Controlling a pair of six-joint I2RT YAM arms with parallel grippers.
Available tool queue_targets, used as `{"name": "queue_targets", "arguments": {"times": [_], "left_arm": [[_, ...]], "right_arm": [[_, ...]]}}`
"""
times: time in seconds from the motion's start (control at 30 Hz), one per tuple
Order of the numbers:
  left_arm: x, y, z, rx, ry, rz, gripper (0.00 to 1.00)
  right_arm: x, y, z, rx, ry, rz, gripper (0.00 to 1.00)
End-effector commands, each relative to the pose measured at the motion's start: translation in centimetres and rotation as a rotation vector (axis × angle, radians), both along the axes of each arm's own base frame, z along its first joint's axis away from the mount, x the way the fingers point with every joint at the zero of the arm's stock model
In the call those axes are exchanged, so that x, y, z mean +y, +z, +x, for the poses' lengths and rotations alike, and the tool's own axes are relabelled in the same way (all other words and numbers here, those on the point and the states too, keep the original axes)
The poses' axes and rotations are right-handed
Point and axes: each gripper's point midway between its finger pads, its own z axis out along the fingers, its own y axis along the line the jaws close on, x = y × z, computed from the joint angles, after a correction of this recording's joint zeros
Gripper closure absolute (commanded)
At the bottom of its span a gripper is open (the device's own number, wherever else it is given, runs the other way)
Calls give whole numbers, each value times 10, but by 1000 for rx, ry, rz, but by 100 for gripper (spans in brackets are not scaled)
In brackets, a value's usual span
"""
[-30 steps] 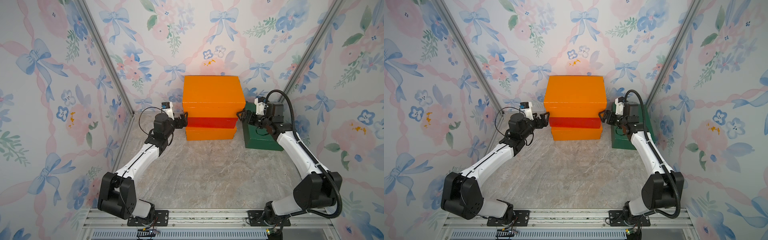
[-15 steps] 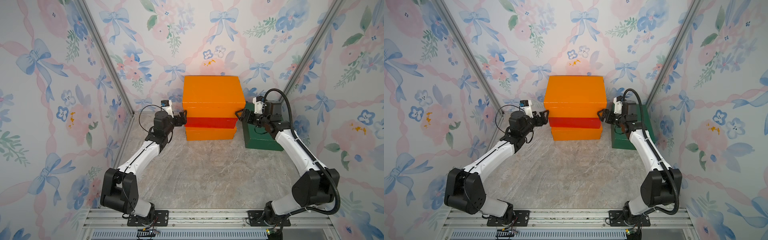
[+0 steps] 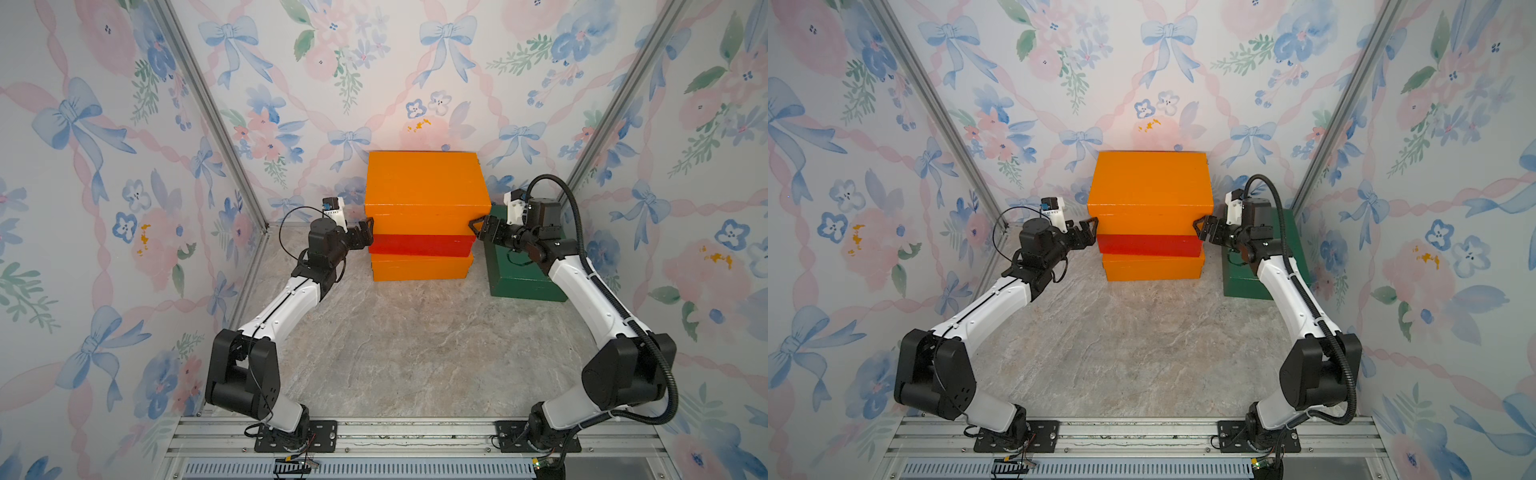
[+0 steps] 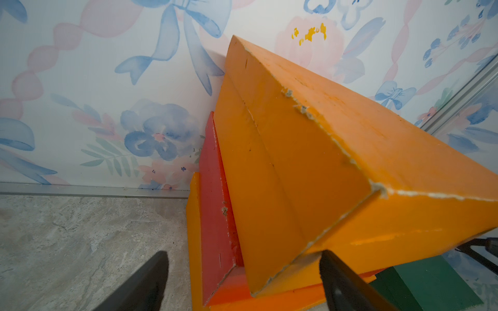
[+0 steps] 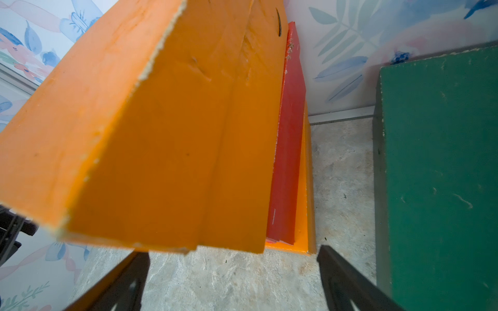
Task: Stack the shoeboxes
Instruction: Place the shoebox at the shoebox.
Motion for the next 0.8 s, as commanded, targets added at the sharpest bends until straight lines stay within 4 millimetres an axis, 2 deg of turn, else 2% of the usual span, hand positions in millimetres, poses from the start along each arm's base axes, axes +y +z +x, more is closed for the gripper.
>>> {"name": "queue_targets", "arguments": {"times": [0.0,0.77], "left_arm": [[2,10,7,-29,-5,11,10],[9,8,17,-22,8,13,12]], "right_arm": [[5,6,5,-10,6,-1,3],[9,8,8,-14,16,-7,3]]}}
